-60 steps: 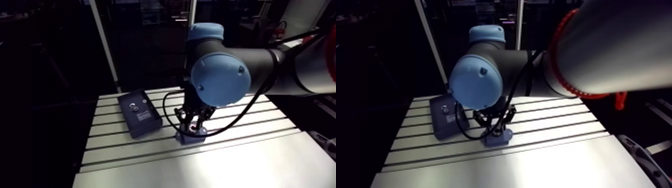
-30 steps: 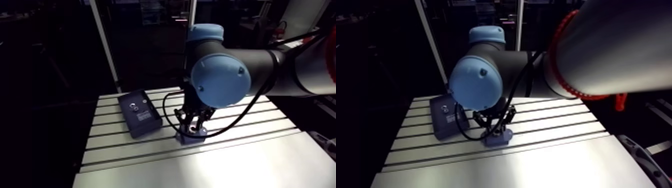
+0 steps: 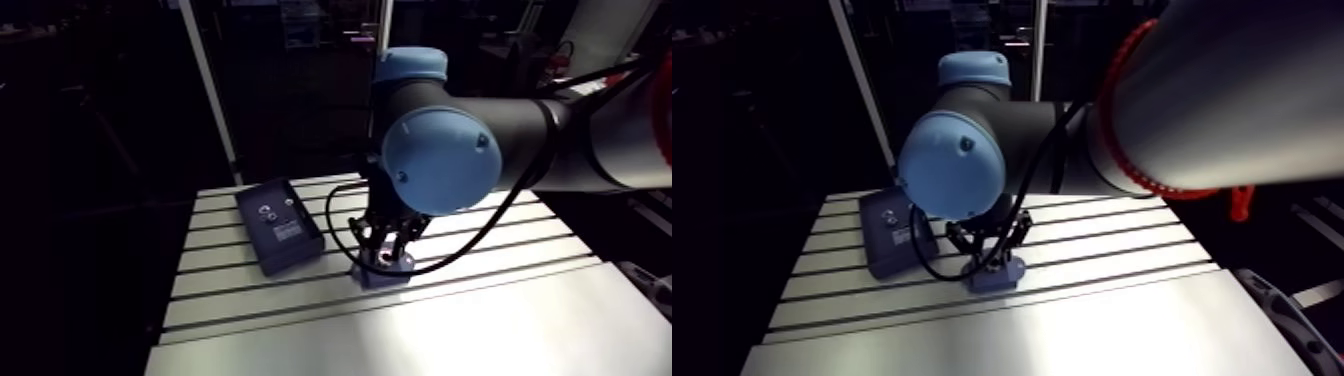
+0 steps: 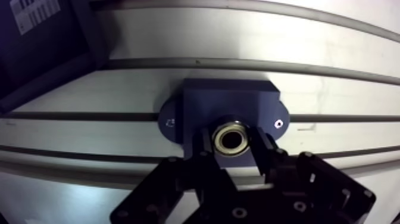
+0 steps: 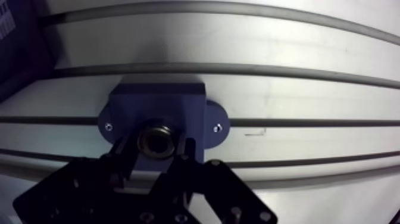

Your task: Pick up the bearing and press it into the housing until flush.

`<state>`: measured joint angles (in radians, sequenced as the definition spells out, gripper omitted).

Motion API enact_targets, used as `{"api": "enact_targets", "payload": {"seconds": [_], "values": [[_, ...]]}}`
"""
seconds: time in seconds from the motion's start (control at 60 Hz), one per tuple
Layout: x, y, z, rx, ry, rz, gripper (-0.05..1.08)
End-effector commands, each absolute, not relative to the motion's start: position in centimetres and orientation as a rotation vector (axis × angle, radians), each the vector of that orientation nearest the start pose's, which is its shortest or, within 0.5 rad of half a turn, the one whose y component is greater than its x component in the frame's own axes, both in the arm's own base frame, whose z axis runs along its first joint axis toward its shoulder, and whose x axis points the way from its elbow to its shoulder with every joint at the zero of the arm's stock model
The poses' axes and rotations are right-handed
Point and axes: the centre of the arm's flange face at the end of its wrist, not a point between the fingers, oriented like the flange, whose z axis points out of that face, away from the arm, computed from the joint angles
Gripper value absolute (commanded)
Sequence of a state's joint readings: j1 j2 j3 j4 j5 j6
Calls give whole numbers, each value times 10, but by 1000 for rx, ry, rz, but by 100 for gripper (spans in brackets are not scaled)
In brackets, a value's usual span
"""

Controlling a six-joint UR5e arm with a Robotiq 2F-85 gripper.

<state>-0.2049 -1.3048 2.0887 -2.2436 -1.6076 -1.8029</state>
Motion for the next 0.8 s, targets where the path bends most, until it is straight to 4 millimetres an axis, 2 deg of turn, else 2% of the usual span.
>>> {"api": "enact_targets", "payload": {"seconds": [0.017,0.367,0.4,0.417,0.433,0.45,0.467,0.483,0.8], "values": [[-495,-29,184,-51,3021,17,61],[-495,-28,184,-51,3021,17,60],[-495,-28,184,-51,3023,18,57],[-495,-29,185,-53,3023,16,42],[-495,-29,185,-53,3023,16,42],[-495,-29,185,-53,3025,12,8],[-495,-29,185,-53,3025,12,8],[-495,-29,185,-57,3025,11,3],[-498,-28,203,-87,3051,9,0]]}}
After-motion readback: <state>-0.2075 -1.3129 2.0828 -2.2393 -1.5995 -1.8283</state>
